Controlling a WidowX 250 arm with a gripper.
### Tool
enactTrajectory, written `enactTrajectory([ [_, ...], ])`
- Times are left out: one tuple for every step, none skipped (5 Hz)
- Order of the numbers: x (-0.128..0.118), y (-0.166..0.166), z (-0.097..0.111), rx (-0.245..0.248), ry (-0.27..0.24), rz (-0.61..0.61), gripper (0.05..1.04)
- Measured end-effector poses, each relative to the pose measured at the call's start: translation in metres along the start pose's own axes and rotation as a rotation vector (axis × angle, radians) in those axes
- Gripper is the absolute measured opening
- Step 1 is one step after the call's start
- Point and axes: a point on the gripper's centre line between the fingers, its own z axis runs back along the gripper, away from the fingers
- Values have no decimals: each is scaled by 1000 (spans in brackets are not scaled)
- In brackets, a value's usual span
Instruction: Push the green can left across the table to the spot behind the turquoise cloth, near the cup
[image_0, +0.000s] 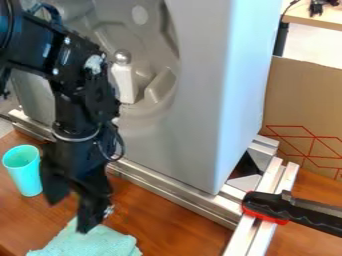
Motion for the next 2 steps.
enactTrajectory([
  [-14, 9, 0, 7, 78, -71, 1001],
  [-21, 28, -2, 22, 93, -102, 1001],
])
